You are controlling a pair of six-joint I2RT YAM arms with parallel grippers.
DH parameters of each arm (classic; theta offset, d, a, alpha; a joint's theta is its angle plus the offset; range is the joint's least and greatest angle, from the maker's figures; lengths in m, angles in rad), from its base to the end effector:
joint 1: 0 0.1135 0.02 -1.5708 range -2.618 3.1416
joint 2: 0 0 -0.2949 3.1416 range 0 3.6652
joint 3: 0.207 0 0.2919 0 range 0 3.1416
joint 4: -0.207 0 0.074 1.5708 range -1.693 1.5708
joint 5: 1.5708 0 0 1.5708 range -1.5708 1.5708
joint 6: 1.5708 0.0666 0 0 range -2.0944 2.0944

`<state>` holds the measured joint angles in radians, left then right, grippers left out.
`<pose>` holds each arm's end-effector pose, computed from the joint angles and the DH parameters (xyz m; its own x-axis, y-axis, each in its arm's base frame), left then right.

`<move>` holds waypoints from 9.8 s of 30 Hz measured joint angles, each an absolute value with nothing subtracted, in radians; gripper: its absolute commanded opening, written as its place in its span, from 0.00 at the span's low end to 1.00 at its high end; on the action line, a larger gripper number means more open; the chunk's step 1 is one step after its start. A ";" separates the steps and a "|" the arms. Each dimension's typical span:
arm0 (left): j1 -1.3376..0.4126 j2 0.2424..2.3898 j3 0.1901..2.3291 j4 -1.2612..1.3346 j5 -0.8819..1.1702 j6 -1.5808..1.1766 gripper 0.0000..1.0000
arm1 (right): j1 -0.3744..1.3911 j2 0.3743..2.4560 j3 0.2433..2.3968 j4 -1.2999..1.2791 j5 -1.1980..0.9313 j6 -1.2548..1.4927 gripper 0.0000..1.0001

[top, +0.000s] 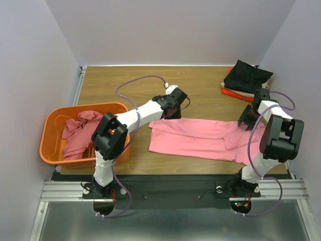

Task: Fold and stack the t-shirts
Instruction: Fold the tshirt

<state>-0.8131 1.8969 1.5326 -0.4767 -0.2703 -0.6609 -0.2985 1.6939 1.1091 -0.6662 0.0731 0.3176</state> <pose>0.3530 -0.3473 0.2441 -0.7590 -0.0585 -0.6485 0.1417 0.9573 -0.2521 0.3538 -0.1140 0.1652 -0.7635 0.5608 -0.3203 0.5828 0.8119 0.0323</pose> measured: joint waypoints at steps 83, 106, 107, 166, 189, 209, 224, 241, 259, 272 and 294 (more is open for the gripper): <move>-0.539 2.131 1.621 -0.471 -0.155 -0.599 0.44 | -0.078 1.531 1.056 -0.690 -0.213 0.258 0.02; -0.535 2.093 1.546 -0.388 -0.135 -0.587 0.45 | -0.078 1.397 1.011 -0.982 -0.248 0.269 0.42; -0.535 2.089 1.541 -0.385 -0.135 -0.587 0.45 | -0.078 1.387 1.011 -0.986 -0.247 0.269 0.42; -0.784 1.773 1.075 -0.254 -0.110 -0.720 0.44 | -0.177 2.162 1.675 -0.809 -0.202 0.355 0.46; -1.016 1.769 1.133 -0.413 0.101 -0.768 0.44 | 0.180 2.698 2.557 -0.743 -0.262 0.499 0.58; -0.915 1.751 1.300 -0.520 -0.029 -0.561 0.44 | 0.185 2.139 1.928 -0.692 -0.207 0.377 0.65; -0.915 1.858 1.222 -0.448 0.010 -0.499 0.44 | 0.184 2.297 1.910 -0.684 -0.149 0.335 0.65; -0.804 2.021 1.426 -0.380 0.144 -0.636 0.44 | 0.183 2.628 2.426 -0.636 -0.141 0.418 0.66; -0.719 1.986 1.584 -0.307 0.097 -0.521 0.50 | 0.184 2.560 2.350 -0.517 -0.236 0.363 0.80; -0.761 1.469 1.070 -0.291 -0.031 -0.539 0.51 | 0.227 1.579 1.312 -0.485 -0.255 0.384 0.78; -0.896 1.476 0.954 -0.499 -0.162 -0.707 0.51 | 0.525 1.334 0.714 -0.601 -0.118 0.795 0.61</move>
<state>-0.8955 1.4757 0.9539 -0.4988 -0.1623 -0.7074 0.5251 1.3338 0.7143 -0.6010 -0.1181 0.7952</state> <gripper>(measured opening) 0.506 0.625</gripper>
